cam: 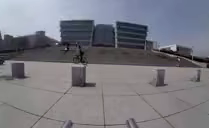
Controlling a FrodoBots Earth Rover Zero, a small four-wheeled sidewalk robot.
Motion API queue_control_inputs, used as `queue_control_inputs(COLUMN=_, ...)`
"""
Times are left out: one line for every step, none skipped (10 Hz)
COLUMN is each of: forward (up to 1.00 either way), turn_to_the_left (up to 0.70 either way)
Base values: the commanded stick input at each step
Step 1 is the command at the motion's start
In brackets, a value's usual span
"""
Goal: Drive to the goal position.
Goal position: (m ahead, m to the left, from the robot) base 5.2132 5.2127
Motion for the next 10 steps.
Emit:
queue_control_inputs(forward=0.70, turn_to_the_left=-0.34)
queue_control_inputs(forward=0.70, turn_to_the_left=-0.34)
queue_control_inputs(forward=0.70, turn_to_the_left=-0.34)
queue_control_inputs(forward=0.70, turn_to_the_left=-0.34)
queue_control_inputs(forward=0.70, turn_to_the_left=-0.34)
queue_control_inputs(forward=0.70, turn_to_the_left=-0.34)
queue_control_inputs(forward=0.70, turn_to_the_left=-0.34)
queue_control_inputs(forward=0.70, turn_to_the_left=-0.34)
queue_control_inputs(forward=0.70, turn_to_the_left=-0.34)
queue_control_inputs(forward=0.70, turn_to_the_left=-0.34)
